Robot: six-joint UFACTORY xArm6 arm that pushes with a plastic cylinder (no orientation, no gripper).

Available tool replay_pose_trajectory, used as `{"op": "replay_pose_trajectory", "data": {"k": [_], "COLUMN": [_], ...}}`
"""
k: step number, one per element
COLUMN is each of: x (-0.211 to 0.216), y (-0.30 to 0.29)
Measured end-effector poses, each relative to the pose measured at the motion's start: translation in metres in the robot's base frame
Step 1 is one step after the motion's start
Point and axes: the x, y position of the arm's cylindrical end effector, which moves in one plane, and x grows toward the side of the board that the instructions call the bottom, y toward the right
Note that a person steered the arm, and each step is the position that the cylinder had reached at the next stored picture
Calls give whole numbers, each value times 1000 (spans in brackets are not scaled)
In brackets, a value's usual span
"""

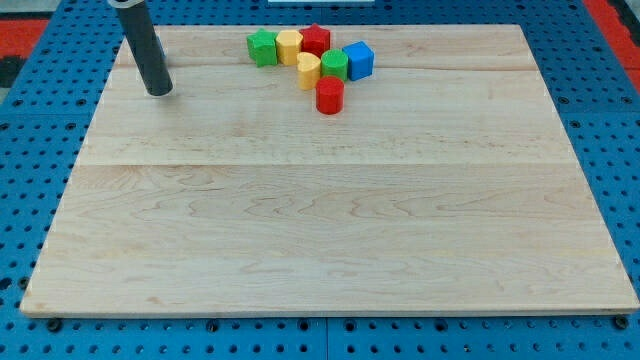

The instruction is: Slightly push the blue triangle to the left

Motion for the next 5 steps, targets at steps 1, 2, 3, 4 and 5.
{"op": "replay_pose_trajectory", "data": {"k": [1,2,3,4,5], "x": [-17,-35,-50,-77,-99], "y": [0,2,21,56,75]}}
